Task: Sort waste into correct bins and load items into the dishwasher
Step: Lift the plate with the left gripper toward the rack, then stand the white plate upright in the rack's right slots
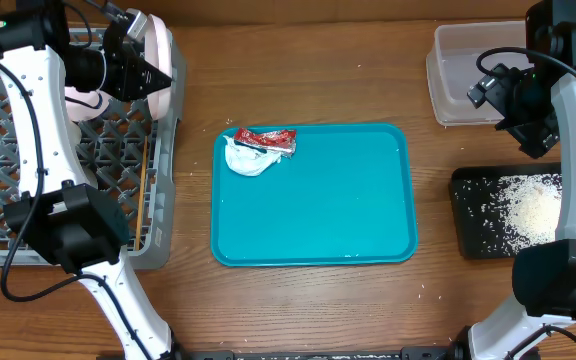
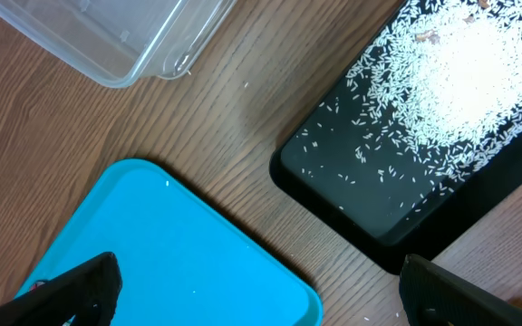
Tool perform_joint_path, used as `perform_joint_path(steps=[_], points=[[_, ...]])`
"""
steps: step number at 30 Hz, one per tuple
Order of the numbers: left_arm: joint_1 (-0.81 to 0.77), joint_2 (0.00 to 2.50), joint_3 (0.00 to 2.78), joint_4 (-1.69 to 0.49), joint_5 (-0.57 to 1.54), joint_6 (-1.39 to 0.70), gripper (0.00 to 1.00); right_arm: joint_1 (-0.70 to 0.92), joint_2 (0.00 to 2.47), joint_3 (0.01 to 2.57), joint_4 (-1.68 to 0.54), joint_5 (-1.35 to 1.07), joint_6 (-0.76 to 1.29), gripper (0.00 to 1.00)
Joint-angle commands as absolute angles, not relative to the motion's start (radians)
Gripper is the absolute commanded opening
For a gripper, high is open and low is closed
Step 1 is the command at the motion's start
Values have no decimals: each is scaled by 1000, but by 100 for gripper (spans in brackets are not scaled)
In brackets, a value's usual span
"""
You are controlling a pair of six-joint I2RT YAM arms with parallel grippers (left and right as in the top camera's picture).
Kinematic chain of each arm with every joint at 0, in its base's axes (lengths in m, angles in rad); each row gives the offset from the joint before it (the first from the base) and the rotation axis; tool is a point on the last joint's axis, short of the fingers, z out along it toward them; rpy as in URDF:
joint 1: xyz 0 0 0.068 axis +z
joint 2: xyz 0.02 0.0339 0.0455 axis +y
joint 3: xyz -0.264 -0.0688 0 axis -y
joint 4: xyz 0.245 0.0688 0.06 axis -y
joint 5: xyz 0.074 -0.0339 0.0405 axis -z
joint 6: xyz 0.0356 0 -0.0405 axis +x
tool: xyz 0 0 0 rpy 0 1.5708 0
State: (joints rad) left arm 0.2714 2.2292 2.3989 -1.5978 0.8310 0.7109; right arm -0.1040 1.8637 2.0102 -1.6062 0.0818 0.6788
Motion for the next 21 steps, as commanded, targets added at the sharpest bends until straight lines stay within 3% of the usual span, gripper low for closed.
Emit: perform_joint_path(steps=[1, 21], points=[[300, 2221, 2391, -1597, 845, 741, 4, -102, 1857, 2021, -1603, 85, 673, 100], [327, 2255, 2390, -1623, 910, 815, 4, -102, 1857, 2021, -1603, 85, 673, 100]])
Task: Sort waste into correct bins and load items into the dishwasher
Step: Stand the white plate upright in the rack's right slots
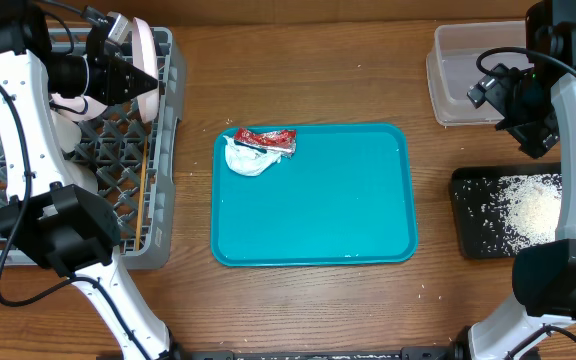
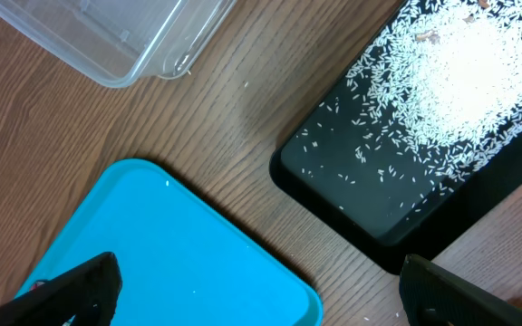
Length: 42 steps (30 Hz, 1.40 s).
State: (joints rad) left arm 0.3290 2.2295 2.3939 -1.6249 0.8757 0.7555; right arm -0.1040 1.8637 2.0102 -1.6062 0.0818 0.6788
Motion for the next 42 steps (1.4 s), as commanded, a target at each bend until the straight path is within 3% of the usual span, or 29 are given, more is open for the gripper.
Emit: perform_joint_path(steps=[1, 14, 15, 17, 19, 21, 31, 39, 42], points=[[328, 2262, 2390, -1623, 909, 822, 4, -102, 1857, 2021, -1603, 85, 673, 100], [331, 2350, 2391, -1625, 908, 831, 9, -102, 1857, 2021, -1603, 85, 673, 100], [333, 2349, 2391, -1622, 909, 826, 18, -102, 1857, 2021, -1603, 85, 673, 100], [341, 2349, 2391, -1617, 908, 797, 58, -102, 1857, 2021, -1603, 85, 673, 100], [356, 2349, 2391, -1608, 908, 747, 84, -102, 1857, 2021, -1603, 85, 673, 100], [378, 2348, 2397, -1607, 907, 702, 100, -102, 1857, 2021, -1603, 85, 673, 100], [526, 2321, 2660, -1690, 784, 397, 100, -102, 1857, 2021, -1603, 85, 673, 100], [580, 2150, 2767, -1675, 786, 285, 100, -102, 1857, 2021, -1603, 85, 673, 100], [570, 2096, 2767, -1652, 788, 69, 100, -102, 1857, 2021, -1603, 85, 673, 100]])
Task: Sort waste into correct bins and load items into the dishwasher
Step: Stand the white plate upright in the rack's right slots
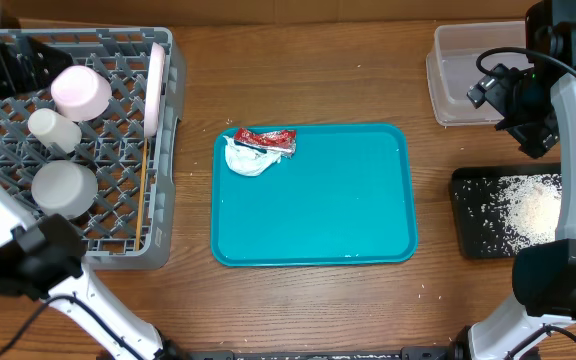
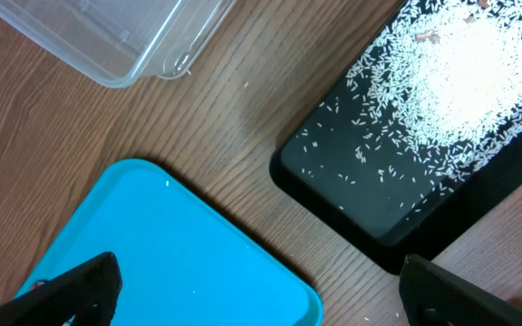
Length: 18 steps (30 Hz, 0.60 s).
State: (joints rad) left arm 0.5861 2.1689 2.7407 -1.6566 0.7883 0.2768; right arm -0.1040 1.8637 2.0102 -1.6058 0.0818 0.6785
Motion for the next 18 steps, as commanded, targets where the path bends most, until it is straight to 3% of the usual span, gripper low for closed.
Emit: perform_joint_path(steps=[1, 9, 18], points=[[562, 2083, 2767, -1668, 796, 3, 100, -102, 1857, 2021, -1603, 85, 673, 100], [354, 1995, 2754, -1690, 937, -52, 100, -102, 1857, 2021, -1603, 85, 673, 100], [-190, 1975, 2696, -1690, 499, -93, 100, -102, 1857, 2021, -1603, 85, 673, 100]])
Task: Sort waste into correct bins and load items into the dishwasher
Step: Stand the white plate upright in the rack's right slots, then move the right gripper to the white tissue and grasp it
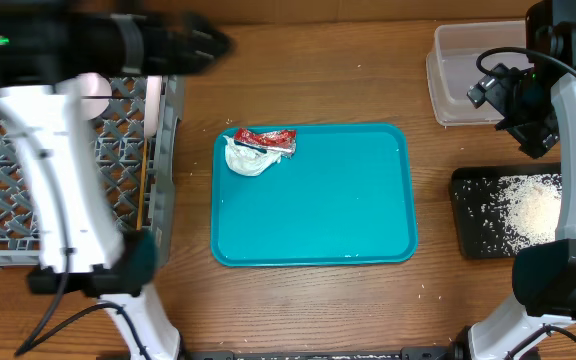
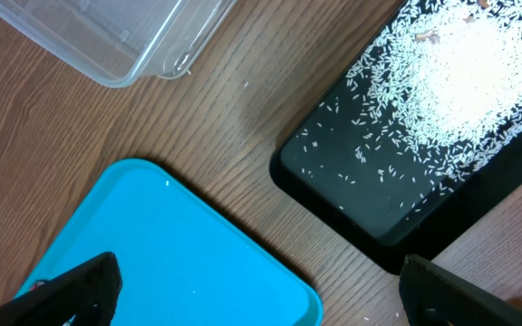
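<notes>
On the teal tray (image 1: 348, 200) lie a red wrapper (image 1: 267, 139) and a crumpled white napkin (image 1: 246, 158), at its far left corner. In the grey dish rack (image 1: 3, 190) a pink plate (image 1: 153, 95) stands on edge along the right side, with a pink cup (image 1: 94, 88) partly hidden behind my left arm. My left gripper (image 1: 212, 42) is blurred, above the table just right of the rack's far corner. Over the gap between tray and rice tray, my right gripper (image 2: 261, 299) hangs open and empty.
A clear plastic bin (image 1: 465, 70) stands at the far right. A black tray (image 1: 488, 215) scattered with white rice sits in front of it. A thin wooden stick (image 1: 140, 190) lies along the rack's right side.
My left arm was at the rack's far left edge; it now reaches right past the rack, blurred with motion. The plate, the tray's waste and my right arm have not moved.
My left gripper held the pink plate over the rack's right far corner, then held it upright lower in the rack. Later the plate stood alone in the rack with the arm off to the left. Now the arm stretches right toward the tray side.
</notes>
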Tool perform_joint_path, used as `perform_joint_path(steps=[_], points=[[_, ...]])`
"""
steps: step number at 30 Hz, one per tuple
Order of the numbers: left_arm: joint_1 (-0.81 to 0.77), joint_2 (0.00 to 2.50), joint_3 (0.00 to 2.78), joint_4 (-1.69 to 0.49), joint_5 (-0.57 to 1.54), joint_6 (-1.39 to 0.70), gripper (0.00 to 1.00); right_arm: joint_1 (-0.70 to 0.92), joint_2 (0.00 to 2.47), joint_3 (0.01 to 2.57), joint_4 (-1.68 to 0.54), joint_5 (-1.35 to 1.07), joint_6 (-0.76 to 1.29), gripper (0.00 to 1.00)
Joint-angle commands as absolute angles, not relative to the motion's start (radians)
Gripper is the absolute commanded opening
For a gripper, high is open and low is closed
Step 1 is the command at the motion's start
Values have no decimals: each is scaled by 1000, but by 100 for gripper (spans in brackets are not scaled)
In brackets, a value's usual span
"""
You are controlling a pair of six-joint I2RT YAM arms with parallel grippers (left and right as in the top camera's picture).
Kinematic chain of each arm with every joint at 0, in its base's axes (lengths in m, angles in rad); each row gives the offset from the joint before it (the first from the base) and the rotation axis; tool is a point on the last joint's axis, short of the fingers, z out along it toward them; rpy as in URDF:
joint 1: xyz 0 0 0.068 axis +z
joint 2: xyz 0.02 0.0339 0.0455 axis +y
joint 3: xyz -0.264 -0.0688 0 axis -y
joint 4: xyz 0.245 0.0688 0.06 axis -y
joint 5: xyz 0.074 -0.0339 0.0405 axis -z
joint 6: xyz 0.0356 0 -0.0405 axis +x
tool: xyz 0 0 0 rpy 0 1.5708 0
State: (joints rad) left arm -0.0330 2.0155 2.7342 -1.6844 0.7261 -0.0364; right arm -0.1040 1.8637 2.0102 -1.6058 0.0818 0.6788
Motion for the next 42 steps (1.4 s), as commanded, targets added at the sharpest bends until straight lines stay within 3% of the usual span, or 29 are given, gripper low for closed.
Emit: perform_joint_path(steps=[1, 6, 11, 17, 28, 34, 42], points=[[-244, 1975, 2676, -1689, 428, -115, 100, -102, 1857, 2021, -1603, 85, 673, 100], [-478, 1979, 2561, -1672, -15, -263, 100, -102, 1857, 2021, -1603, 85, 673, 100], [-519, 1973, 2561, -1637, -113, -297, 100, -102, 1857, 2021, -1603, 85, 673, 100], [-356, 1934, 2622, -1643, -150, -312, 100, -102, 1857, 2021, -1603, 85, 673, 100], [88, 1851, 2622, -1690, -144, -314, 100, -102, 1857, 2021, -1603, 85, 673, 100], [198, 1858, 2621, -1689, -145, -315, 100, -102, 1857, 2021, -1603, 85, 673, 100], [209, 1859, 2621, -1689, -145, -315, 100, -102, 1857, 2021, -1603, 85, 673, 100]])
